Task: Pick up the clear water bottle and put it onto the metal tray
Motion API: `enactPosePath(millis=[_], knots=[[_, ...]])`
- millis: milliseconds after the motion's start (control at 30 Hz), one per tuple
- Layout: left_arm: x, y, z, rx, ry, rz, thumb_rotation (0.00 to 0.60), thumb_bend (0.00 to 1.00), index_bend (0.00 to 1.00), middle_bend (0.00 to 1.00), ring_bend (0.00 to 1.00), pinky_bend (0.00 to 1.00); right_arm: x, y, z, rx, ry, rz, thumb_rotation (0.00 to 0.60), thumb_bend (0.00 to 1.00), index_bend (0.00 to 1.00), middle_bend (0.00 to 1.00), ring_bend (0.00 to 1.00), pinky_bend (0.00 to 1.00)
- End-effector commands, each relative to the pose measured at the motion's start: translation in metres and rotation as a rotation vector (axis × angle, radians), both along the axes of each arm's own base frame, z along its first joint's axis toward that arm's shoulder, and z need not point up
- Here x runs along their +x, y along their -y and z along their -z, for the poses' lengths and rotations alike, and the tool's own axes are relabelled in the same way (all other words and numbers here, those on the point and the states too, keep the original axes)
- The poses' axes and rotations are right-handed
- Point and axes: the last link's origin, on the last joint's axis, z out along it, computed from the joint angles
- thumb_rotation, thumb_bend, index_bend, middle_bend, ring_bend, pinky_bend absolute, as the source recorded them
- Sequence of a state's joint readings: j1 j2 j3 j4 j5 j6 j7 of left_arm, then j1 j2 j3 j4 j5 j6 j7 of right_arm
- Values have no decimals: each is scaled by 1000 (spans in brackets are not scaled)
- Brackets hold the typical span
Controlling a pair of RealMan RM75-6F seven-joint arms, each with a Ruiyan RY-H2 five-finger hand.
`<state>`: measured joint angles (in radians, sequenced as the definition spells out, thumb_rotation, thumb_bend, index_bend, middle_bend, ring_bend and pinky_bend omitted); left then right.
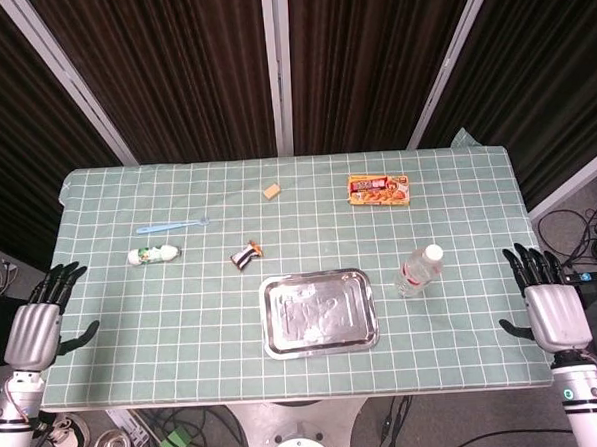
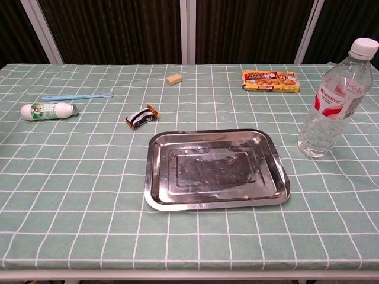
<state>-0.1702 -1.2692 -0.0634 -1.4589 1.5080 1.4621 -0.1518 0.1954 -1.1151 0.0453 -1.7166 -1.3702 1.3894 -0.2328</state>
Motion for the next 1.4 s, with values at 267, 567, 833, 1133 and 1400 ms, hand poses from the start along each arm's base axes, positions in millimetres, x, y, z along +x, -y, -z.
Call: enactPosePath(millis=[267, 567, 833, 1133, 1400], knots=[[6, -1, 5, -9, 15, 9, 600, 271, 163, 180, 87, 189, -4, 3, -4, 3, 93, 30, 600, 0, 0, 0, 0, 0], [-2, -4, 8, -27, 16, -15, 600, 272, 163, 180, 87, 189, -30, 33, 5, 167, 803, 203, 600, 0, 0, 0, 0, 0], [-11, -6, 12, -41, 10, -26, 600, 272, 163, 180, 87, 189, -60, 63, 29, 185, 1066, 257, 600, 0, 0, 0, 0, 0], [-16, -11, 11, -38, -5, -23, 600, 272, 164, 180, 87, 188, -51, 88, 70, 330, 1011, 225, 600, 0, 0, 3, 0, 0], [-19, -14, 10, -33, -10, -30, 600, 272, 164, 180, 87, 188, -25, 116, 98, 414, 952, 173, 600, 0, 0, 8, 0, 0]])
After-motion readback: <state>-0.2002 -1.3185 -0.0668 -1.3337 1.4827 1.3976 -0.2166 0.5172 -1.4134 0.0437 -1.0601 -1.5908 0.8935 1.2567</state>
